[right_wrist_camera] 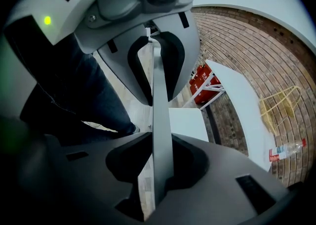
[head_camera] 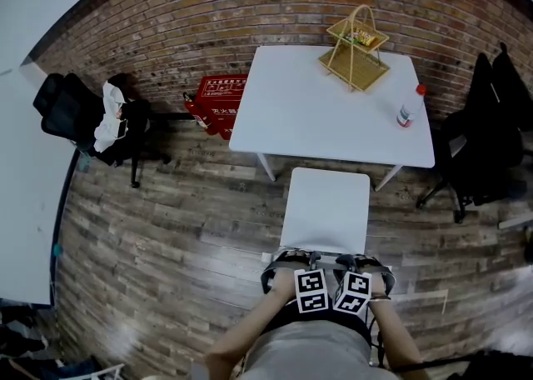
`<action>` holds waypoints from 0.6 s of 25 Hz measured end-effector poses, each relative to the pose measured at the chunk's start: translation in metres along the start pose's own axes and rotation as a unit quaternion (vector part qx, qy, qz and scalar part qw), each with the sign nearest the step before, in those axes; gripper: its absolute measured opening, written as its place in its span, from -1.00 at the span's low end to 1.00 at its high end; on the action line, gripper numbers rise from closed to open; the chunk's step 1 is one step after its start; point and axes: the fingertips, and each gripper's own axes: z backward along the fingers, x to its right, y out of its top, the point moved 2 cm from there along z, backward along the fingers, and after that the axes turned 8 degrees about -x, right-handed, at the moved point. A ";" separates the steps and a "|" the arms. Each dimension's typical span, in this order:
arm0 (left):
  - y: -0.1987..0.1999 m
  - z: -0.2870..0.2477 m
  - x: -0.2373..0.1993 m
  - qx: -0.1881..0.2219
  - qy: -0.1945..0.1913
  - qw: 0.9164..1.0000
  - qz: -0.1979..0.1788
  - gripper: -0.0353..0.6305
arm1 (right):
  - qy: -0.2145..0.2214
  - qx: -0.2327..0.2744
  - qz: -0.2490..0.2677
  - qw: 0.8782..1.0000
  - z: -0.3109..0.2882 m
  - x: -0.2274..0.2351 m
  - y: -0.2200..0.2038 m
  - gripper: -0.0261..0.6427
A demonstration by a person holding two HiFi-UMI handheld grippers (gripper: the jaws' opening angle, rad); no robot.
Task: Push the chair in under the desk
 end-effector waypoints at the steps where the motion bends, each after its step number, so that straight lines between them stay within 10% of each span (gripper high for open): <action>1: 0.001 -0.001 -0.003 0.001 0.000 1.000 0.001 -0.55 | 0.002 0.000 0.000 1.000 -0.001 0.002 -0.001 -0.65; 15: 0.007 -0.012 -0.047 0.004 0.009 1.000 0.012 -0.53 | -0.001 0.009 0.017 1.000 -0.011 0.047 0.000 -0.65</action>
